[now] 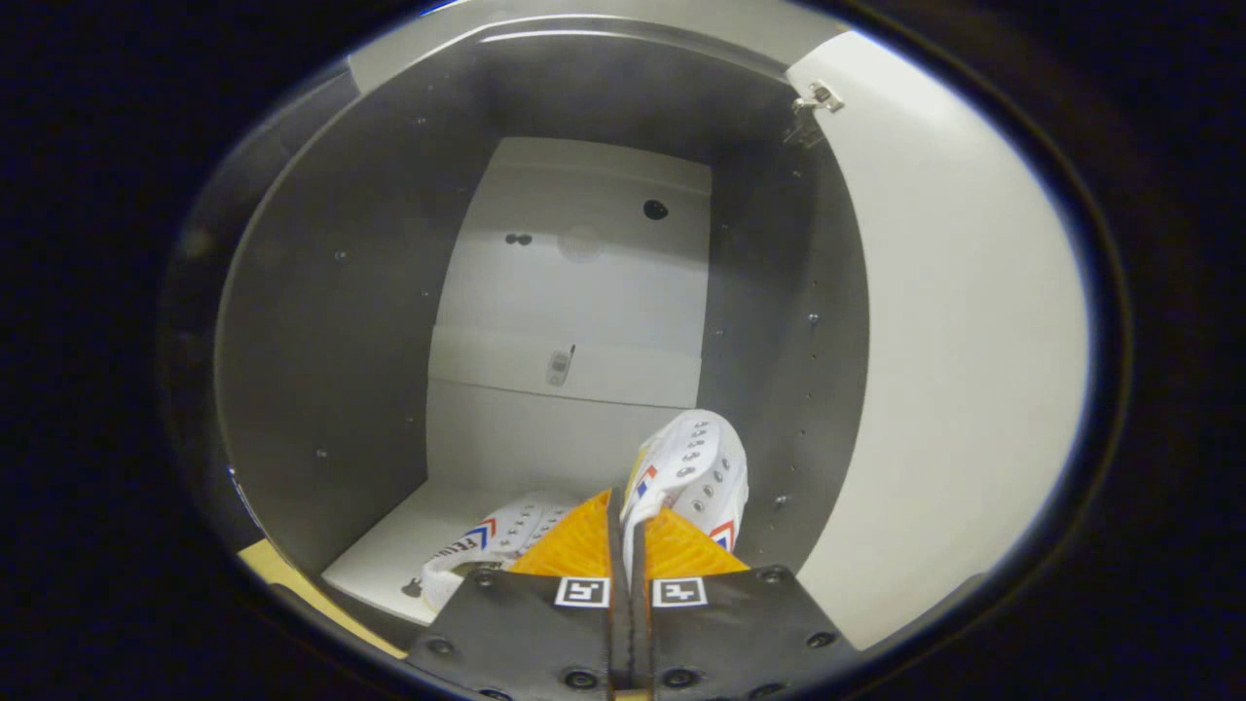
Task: Open the shoe cabinet door, grab the shoes and put them into the shoe cabinet, then close the shoe cabinet door.
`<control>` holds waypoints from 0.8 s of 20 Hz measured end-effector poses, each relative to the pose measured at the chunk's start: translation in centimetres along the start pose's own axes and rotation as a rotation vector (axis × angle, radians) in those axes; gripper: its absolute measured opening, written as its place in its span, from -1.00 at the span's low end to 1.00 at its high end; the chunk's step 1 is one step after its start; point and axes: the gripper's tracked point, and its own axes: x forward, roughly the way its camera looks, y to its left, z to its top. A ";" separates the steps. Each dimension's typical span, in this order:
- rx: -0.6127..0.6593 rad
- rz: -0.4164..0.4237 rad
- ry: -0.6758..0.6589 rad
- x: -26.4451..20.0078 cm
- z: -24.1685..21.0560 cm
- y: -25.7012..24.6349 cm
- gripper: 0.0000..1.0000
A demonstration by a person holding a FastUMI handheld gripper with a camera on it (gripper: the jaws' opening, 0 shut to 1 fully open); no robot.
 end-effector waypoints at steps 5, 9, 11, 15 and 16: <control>-0.051 0.021 0.087 3.5 -2.6 0.0 -0.96; -0.089 0.051 0.145 4.9 -4.6 0.8 -0.96; -0.112 0.062 0.156 5.2 -5.2 1.4 -0.96; -0.147 0.104 0.195 5.8 -6.8 2.7 -0.96; -0.163 0.109 0.201 5.8 -6.8 2.8 -0.96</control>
